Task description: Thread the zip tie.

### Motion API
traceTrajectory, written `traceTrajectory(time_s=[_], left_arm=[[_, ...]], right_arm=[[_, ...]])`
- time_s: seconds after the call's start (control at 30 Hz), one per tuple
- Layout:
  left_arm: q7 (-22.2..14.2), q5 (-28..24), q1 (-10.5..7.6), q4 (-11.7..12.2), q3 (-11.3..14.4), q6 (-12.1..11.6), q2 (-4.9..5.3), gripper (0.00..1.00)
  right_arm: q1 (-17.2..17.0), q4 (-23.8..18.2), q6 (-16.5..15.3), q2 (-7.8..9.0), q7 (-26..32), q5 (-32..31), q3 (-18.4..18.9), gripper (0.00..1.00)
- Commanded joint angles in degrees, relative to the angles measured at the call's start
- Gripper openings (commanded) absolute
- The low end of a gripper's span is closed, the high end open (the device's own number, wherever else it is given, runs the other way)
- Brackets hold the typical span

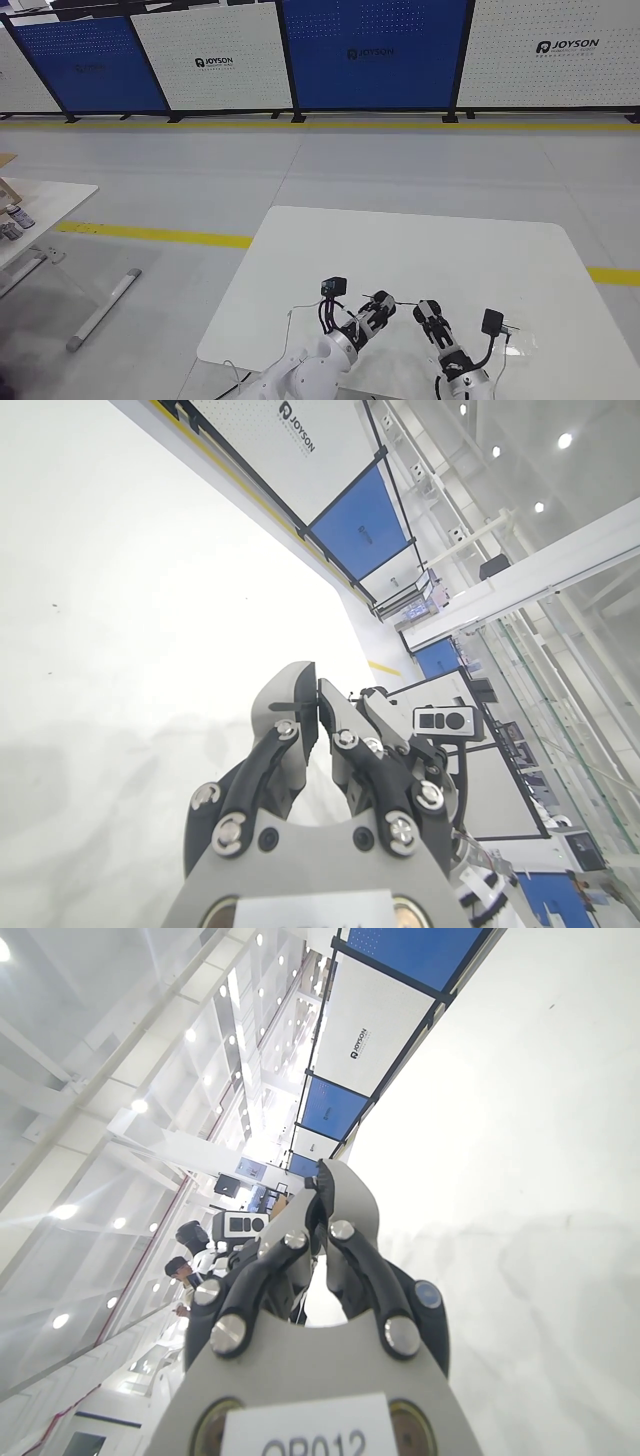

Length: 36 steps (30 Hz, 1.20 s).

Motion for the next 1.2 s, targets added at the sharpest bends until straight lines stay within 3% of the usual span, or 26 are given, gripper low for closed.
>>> traceTrajectory(time_s=[0.0,0.53,0.8,1.0,1.17], left_arm=[[-0.2,0.4,0.09,-0.2,0.1,-0.4,0.02,0.00],[-0.5,1.8,0.55,-1.1,0.1,-0.7,0.11,0.00],[-1.5,1.3,0.90,-2.1,0.0,-2.2,0.19,0.00],[-0.6,2.5,0.96,-2.1,0.1,-1.1,0.16,0.00],[-1.3,1.7,1.14,-2.6,0.2,-2.7,0.18,0.00]], right_arm=[[0.1,0.1,-0.3,-0.03,0.3,-0.1,-0.3,0.00],[0.0,0.0,-1.5,-0.17,-0.5,-0.1,-0.8,0.00],[0.0,-0.1,-1.5,-0.13,-0.2,0.2,-0.4,0.00],[-0.6,-0.7,-2.9,-0.01,0.1,0.7,0.2,0.00],[-0.1,0.0,-1.4,0.00,1.2,0.5,0.1,0.00]])
